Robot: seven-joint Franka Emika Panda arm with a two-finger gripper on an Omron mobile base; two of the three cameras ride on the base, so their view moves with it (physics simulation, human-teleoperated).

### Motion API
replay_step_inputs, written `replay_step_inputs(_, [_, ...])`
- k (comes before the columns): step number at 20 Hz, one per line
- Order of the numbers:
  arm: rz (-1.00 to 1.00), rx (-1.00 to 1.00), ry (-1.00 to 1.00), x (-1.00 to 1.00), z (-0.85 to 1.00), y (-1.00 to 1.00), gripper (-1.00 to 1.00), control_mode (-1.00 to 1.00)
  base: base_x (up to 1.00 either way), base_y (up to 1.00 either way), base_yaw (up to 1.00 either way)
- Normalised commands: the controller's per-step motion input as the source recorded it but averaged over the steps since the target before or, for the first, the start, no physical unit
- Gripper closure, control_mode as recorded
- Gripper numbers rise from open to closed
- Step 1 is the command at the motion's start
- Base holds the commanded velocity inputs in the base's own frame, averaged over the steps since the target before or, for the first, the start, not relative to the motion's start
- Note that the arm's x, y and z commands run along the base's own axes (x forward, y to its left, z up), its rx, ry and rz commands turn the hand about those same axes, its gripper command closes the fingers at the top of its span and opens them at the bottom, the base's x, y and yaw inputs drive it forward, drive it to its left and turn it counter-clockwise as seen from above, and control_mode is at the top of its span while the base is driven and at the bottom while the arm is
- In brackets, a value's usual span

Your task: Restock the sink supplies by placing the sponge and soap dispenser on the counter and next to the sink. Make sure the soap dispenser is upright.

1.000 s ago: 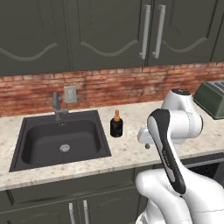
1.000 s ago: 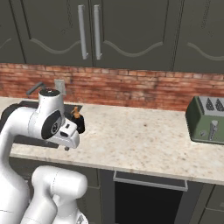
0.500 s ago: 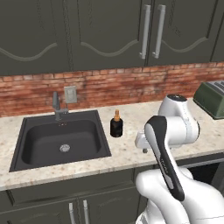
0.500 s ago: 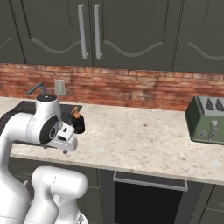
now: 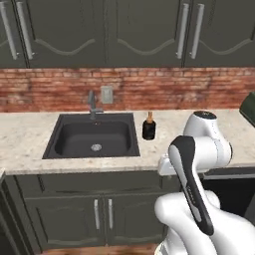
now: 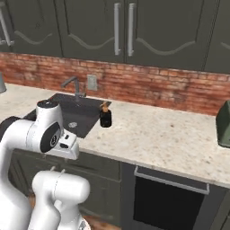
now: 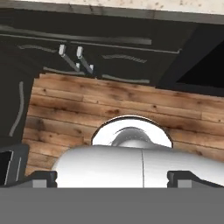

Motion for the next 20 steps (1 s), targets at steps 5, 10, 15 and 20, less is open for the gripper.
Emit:
replay_step_inputs(5, [0.00,0.00,0.00,0.00,0.00,0.00,-1.00,1.00,-0.41,0.31,0.73])
replay_step_inputs(10, [0.00,0.00,0.00,0.00,0.00,0.00,-1.00,1.00,-0.30,0.39,0.77])
replay_step_inputs(15, [0.00,0.00,0.00,0.00,0.00,0.00,-1.00,1.00,-0.12,0.26,0.78])
replay_step_inputs(20, [0.00,0.00,0.00,0.00,0.00,0.00,-1.00,1.00,0.00,0.19,0.83])
